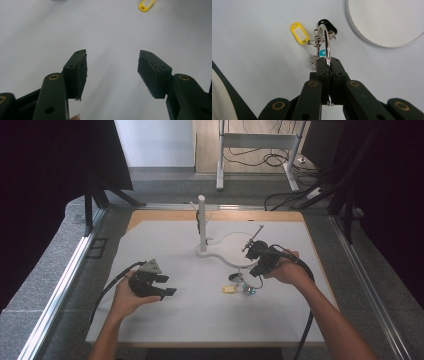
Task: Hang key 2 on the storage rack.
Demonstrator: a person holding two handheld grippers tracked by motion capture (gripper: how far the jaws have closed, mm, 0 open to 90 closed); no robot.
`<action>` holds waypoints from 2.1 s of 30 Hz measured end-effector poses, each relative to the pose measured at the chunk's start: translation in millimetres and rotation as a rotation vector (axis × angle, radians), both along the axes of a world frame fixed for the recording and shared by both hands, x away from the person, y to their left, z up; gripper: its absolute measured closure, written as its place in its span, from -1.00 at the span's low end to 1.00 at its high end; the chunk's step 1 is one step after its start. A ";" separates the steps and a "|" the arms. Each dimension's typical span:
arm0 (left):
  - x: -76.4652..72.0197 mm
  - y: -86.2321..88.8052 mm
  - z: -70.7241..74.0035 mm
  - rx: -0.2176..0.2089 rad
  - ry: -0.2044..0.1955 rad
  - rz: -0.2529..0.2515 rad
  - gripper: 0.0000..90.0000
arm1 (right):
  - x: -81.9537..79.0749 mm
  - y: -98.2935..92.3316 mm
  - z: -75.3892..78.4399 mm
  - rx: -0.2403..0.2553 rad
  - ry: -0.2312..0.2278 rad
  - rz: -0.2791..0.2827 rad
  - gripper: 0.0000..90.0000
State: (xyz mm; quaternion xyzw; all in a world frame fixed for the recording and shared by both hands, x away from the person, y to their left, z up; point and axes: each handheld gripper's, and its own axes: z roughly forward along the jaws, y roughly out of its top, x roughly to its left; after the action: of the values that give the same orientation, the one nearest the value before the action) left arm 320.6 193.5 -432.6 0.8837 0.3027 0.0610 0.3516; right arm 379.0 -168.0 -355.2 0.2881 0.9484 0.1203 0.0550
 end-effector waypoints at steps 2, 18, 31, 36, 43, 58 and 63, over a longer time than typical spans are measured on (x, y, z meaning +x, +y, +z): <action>-0.1 0.1 0.0 0.000 0.000 -0.001 -0.08 | 0.8 -1.0 4.2 0.001 -0.004 -0.007 0.94; 0.9 0.6 0.0 0.007 0.001 -0.006 -0.08 | 20.5 -4.3 36.9 0.025 -0.047 -0.042 0.94; 1.4 1.1 0.1 0.004 0.001 -0.009 -0.08 | 39.7 -5.6 52.7 0.142 -0.039 -0.064 0.94; 1.7 0.8 -0.1 0.004 0.002 -0.010 -0.08 | 45.7 -4.9 61.8 0.160 -0.051 -0.077 0.94; 0.9 2.1 1.2 -0.009 0.002 -0.011 -0.08 | 56.6 -3.9 72.2 0.171 -0.062 -0.094 0.94; 1.1 3.8 2.6 -0.014 0.003 -0.018 -0.08 | 78.4 -5.8 82.7 0.204 -0.065 -0.118 0.94; 1.0 4.0 2.7 -0.015 0.003 -0.018 -0.08 | 86.4 -5.6 89.9 0.204 -0.079 -0.133 0.94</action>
State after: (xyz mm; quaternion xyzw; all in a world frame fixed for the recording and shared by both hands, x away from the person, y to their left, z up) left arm 321.6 197.5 -430.0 0.8839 0.2957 0.0541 0.3582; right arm 465.4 -173.6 -265.3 0.3493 0.9072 0.2234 0.0707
